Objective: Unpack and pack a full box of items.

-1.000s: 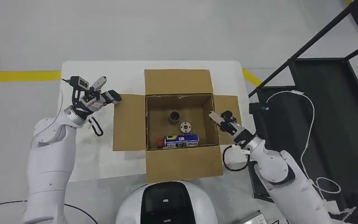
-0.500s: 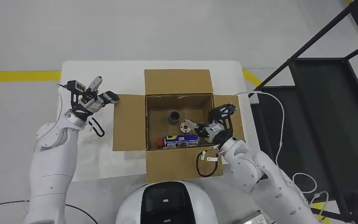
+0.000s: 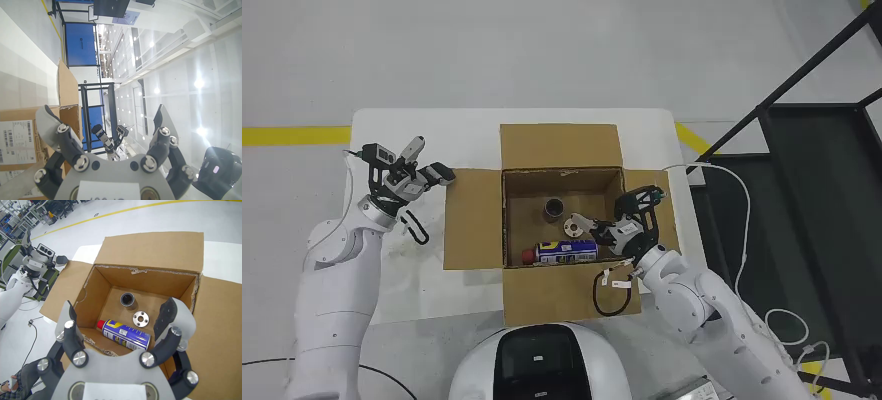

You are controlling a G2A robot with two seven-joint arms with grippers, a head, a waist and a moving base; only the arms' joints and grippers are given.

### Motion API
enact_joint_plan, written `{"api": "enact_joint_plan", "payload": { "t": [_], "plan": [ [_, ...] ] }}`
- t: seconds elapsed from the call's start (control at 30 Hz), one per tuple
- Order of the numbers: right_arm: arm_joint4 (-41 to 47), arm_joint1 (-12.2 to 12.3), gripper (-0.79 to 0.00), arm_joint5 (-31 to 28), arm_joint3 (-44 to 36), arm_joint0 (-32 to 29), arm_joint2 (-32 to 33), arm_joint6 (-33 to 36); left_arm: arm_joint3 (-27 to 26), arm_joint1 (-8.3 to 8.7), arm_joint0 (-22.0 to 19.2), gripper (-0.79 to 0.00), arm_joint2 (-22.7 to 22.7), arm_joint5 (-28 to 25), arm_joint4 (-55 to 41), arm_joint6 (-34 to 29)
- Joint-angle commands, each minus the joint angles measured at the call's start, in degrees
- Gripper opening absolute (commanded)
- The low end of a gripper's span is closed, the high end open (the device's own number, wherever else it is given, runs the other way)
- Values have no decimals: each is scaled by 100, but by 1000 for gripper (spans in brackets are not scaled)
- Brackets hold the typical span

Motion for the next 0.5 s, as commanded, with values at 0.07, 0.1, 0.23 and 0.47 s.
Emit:
{"api": "enact_joint_plan", "payload": {
  "t": [0.07, 0.1, 0.23, 0.47],
  "plan": [
    [-1, 0, 0, 0, 0, 0, 0, 0, 0, 0, 0, 0, 0, 0, 0, 0],
    [-1, 0, 0, 0, 0, 0, 0, 0, 0, 0, 0, 0, 0, 0, 0, 0],
    [-1, 0, 0, 0, 0, 0, 0, 0, 0, 0, 0, 0, 0, 0, 0, 0],
    [-273, -5, 0, 99, 61, 141, -108, 356, 0, 0, 0, 0, 0, 0, 0, 0]
  ]
}}
